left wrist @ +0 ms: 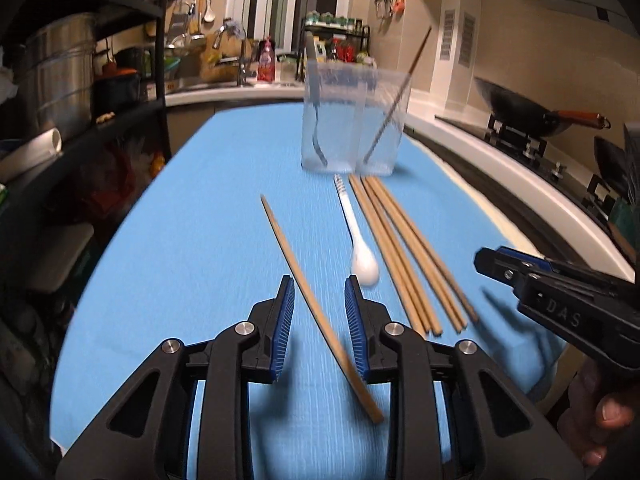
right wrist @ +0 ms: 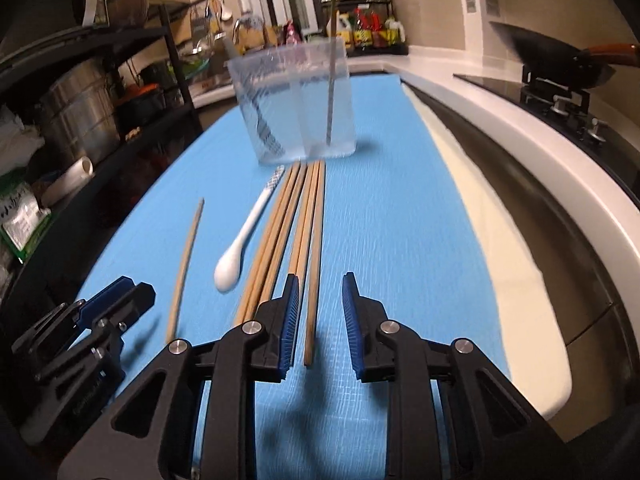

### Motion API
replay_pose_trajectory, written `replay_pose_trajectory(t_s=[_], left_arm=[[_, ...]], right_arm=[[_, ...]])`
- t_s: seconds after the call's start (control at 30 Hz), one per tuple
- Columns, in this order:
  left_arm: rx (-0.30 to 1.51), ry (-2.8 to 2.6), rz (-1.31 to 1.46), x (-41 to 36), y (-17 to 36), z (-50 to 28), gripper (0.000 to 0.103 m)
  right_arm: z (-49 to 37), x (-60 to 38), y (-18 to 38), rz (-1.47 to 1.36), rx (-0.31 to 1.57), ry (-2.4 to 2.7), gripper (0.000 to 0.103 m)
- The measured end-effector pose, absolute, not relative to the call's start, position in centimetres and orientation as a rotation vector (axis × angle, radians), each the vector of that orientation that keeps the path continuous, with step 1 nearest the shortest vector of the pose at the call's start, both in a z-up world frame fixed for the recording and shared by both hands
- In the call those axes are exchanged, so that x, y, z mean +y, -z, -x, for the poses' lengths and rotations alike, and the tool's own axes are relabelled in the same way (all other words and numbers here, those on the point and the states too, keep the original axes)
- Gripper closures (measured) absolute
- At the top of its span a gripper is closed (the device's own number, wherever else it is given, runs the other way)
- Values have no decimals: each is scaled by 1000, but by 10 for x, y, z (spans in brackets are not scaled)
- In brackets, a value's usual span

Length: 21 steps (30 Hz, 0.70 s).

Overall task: Organize utensils
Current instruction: 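Grasp another wooden chopstick with the right tool while the left tool reaches a loose chopstick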

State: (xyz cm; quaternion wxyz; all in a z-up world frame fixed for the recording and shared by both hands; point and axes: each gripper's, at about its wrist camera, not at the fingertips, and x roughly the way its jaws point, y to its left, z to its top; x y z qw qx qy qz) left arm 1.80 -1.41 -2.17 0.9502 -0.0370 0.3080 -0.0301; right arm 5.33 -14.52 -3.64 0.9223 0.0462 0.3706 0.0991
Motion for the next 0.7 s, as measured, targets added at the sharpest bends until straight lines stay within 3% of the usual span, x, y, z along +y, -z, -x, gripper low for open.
replay_pose_trajectory(t_s=[0.4,0.7], left_arm=[[683,17,88,-16,44,-27,71],[673,-3,40,-24,46,-28,71]], right_arm=[[-61,-129,56,-3,825,-180,81],[-61,-123,55,25,817,-182,97]])
